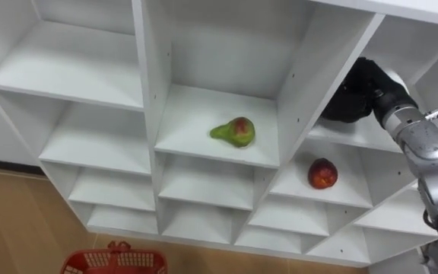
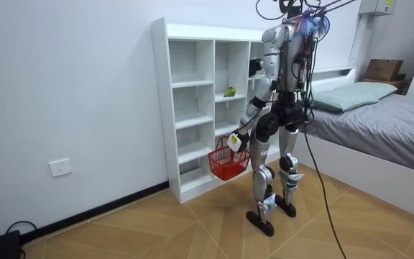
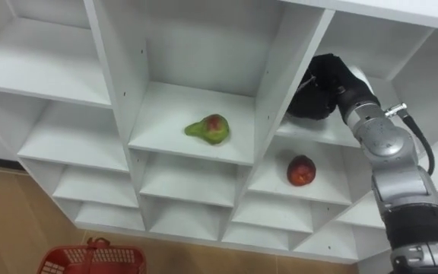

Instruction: Collect fruits from the closet

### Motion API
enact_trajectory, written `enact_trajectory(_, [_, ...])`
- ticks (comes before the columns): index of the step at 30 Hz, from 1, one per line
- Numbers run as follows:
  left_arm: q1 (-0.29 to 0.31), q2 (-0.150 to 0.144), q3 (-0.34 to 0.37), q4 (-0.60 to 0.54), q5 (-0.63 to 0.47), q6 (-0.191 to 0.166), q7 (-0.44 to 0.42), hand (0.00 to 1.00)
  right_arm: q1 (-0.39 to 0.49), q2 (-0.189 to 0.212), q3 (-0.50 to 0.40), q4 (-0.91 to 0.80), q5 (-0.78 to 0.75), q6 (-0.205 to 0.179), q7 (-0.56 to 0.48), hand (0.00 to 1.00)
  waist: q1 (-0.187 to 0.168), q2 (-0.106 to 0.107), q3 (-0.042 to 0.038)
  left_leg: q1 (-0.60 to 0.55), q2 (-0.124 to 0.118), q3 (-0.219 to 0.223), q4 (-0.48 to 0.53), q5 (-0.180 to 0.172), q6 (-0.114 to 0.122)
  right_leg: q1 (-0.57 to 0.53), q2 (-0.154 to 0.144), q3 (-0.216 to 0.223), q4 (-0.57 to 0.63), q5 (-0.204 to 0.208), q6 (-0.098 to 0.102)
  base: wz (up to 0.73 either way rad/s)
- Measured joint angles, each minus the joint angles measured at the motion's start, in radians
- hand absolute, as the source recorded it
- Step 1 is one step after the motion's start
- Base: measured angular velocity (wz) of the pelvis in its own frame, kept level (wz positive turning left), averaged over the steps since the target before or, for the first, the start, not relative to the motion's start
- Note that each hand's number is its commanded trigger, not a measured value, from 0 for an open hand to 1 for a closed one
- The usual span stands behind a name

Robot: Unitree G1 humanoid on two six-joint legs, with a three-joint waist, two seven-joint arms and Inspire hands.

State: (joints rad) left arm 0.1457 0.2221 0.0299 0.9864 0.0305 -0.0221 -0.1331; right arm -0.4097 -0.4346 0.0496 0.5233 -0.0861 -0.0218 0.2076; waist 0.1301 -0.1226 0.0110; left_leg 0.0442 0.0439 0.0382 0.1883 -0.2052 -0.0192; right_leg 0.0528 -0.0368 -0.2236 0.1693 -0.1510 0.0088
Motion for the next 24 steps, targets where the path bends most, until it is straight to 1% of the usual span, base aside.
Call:
enact_trajectory(6, [-0.005, 0.000, -0.010, 0.015, 0.000, 0.000, 0.006, 1.00, 0.000, 0.000, 0.007, 0.011, -0.001, -0.001, -0.005, 1.00, 0.001, 0.010, -0.0045, 0.002, 0.000, -0.001, 0.004, 0.000, 0.000, 0.001, 0.000, 0.000, 0.000, 0.000, 0.000, 0.00])
enact_trajectory(10, [-0.004, 0.000, -0.015, 0.015, 0.000, 0.000, 0.007, 1.00, 0.000, 0.000, 0.009, 0.013, 0.000, -0.002, -0.008, 1.00, 0.003, 0.017, -0.0020, 0.001, 0.000, -0.002, 0.007, 0.000, 0.000, 0.005, 0.000, 0.000, 0.001, 0.000, 0.000, 0.00])
enact_trajectory(16, [-0.004, 0.000, -0.014, 0.016, 0.003, 0.000, 0.010, 1.00, 0.005, 0.000, 0.016, 0.004, 0.000, -0.002, -0.014, 1.00, -0.001, 0.016, -0.0034, 0.000, 0.000, 0.000, 0.000, 0.000, 0.000, 0.003, 0.000, 0.001, 0.001, 0.000, 0.000, 0.00])
enact_trajectory(17, [-0.004, 0.000, -0.014, 0.016, 0.003, 0.000, 0.008, 1.00, 0.010, 0.000, 0.015, -0.004, -0.001, -0.002, -0.014, 1.00, -0.001, 0.016, -0.0042, -0.001, 0.000, 0.000, 0.000, 0.000, 0.000, 0.002, 0.000, 0.001, 0.001, 0.000, 0.000, 0.00])
enact_trajectory(18, [-0.004, 0.000, -0.016, 0.016, 0.004, 0.000, 0.003, 1.00, 0.028, 0.000, 0.013, -0.032, -0.002, -0.002, -0.016, 1.00, -0.004, 0.018, -0.0070, -0.001, 0.000, 0.000, 0.001, 0.000, 0.000, -0.001, 0.000, 0.001, 0.001, 0.000, 0.000, 0.00])
enact_trajectory(20, [-0.004, 0.000, -0.016, 0.016, 0.004, 0.000, -0.003, 1.00, 0.064, 0.000, 0.004, -0.086, -0.002, -0.002, -0.020, 1.00, -0.007, 0.021, -0.0089, -0.001, 0.000, 0.000, 0.001, 0.000, 0.000, -0.001, 0.000, 0.001, 0.001, 0.000, 0.000, 0.00])
enact_trajectory(23, [-0.005, 0.000, -0.017, 0.014, 0.003, 0.000, -0.005, 1.00, 0.100, 0.000, 0.003, -0.154, 0.005, -0.004, -0.019, 1.00, -0.021, 0.031, -0.0099, 0.000, 0.000, 0.004, 0.001, 0.000, 0.000, -0.003, 0.000, 0.005, 0.000, 0.000, 0.000, -0.01])
enact_trajectory(24, [-0.007, 0.000, -0.022, 0.013, 0.002, 0.000, -0.003, 1.00, 0.119, 0.000, 0.002, -0.180, 0.006, -0.006, -0.019, 1.00, -0.033, 0.035, -0.0128, 0.001, 0.000, 0.004, 0.001, 0.000, 0.000, -0.003, 0.000, 0.005, 0.000, 0.000, 0.000, 0.00])
